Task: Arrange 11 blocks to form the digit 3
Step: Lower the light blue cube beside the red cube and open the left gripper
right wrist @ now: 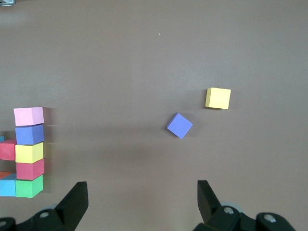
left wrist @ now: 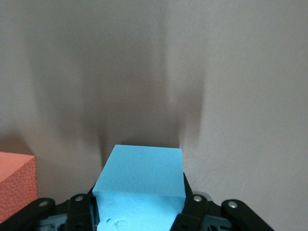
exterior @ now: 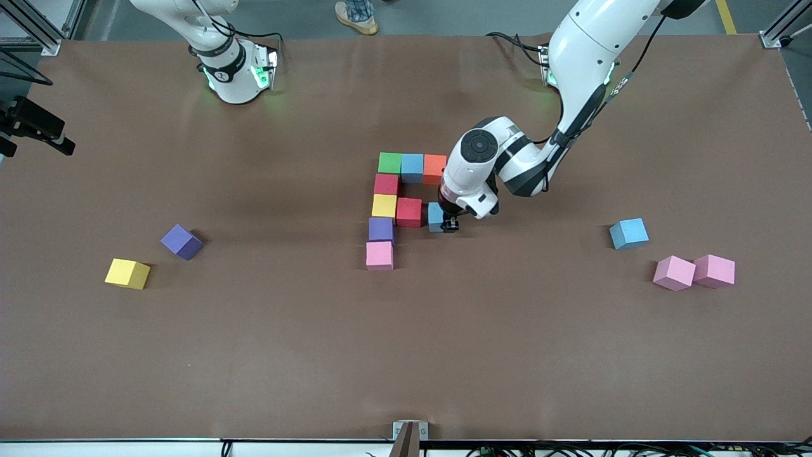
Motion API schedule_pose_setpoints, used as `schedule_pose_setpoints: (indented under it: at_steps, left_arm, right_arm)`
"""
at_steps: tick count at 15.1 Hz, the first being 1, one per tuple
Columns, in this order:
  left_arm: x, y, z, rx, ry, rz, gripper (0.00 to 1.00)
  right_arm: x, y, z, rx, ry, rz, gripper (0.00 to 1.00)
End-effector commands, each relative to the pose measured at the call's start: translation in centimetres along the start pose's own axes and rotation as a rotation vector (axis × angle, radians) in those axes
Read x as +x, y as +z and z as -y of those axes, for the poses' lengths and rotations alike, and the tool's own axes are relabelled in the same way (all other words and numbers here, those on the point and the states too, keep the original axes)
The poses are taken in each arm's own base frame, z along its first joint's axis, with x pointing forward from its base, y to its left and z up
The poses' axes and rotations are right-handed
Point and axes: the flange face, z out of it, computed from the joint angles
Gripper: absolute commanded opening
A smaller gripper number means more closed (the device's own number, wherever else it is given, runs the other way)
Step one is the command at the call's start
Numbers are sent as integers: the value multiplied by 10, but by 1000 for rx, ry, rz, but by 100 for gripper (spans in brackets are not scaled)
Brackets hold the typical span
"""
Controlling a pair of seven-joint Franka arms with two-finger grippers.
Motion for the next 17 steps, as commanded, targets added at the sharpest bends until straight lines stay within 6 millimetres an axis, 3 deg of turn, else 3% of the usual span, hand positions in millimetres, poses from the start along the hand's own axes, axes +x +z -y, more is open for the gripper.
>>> schedule_pose_setpoints:
  at_steps: [1, 8, 17]
  left_arm:
    - [-3, 2, 6, -1, -13, 18, 13]
    - [-10, 2, 13, 4, 1, 33, 13]
    - [-9, 6, 10, 3, -7, 45, 13]
  right_arm:
    - [-2, -1, -1, -9, -9, 1, 100]
    - [1, 3, 11, -8, -22, 8, 100]
    - [1, 1, 8, -34, -20, 1, 100]
